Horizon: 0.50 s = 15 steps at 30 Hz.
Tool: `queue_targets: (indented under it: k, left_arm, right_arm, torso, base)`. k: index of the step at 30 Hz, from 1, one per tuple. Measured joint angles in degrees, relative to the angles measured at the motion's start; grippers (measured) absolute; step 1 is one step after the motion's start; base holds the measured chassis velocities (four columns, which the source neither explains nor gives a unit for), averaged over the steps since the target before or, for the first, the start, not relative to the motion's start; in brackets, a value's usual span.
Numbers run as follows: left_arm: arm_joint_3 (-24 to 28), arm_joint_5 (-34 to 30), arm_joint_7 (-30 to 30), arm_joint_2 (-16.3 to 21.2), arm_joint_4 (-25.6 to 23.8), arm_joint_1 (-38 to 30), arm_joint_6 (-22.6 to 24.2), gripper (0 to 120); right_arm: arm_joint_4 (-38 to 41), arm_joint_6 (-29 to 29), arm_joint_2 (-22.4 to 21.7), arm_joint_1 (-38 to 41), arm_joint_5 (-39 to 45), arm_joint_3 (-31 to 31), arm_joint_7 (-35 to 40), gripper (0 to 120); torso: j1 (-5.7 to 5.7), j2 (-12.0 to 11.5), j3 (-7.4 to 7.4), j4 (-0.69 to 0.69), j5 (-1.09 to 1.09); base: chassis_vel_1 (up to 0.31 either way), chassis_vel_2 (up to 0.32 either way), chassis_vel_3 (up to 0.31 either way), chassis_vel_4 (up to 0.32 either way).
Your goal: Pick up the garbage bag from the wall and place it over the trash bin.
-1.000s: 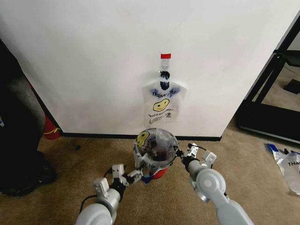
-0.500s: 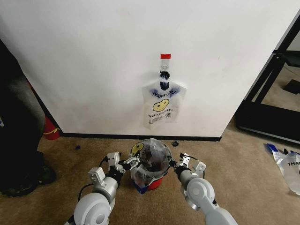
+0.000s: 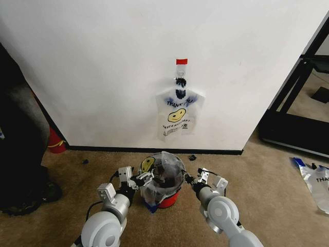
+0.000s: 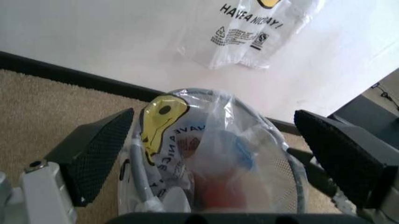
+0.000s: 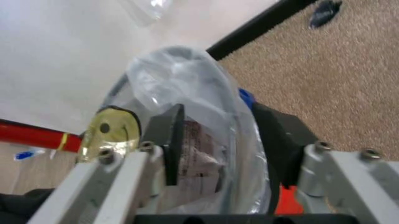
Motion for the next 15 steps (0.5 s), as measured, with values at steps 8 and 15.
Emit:
queue_targets:
  k: [8, 15]
  left_arm:
    - [-0.87, 2.4, 0.4, -0.13, -0.46, 0.58, -1.2, 100]
    - [-4.68, 11.46, 3.49, -1.13, 1.79, 0.89, -7.92, 100]
  right_arm:
    - [4.68, 3.91, -1.88, -3.1, -6.39, 1.23, -2.57, 74]
    - [9.34, 16.21, -1.62, -11.57, -32.07, 8.65, -10.87, 98]
  torso:
    - [0.0, 0.0, 0.0, 0.0, 0.0]
    - [0.0, 0.0, -0.01, 0.0, -0.01]
  base:
    - [0.0, 0.0, 0.0, 0.0]
    - [0.0, 0.0, 0.0, 0.0]
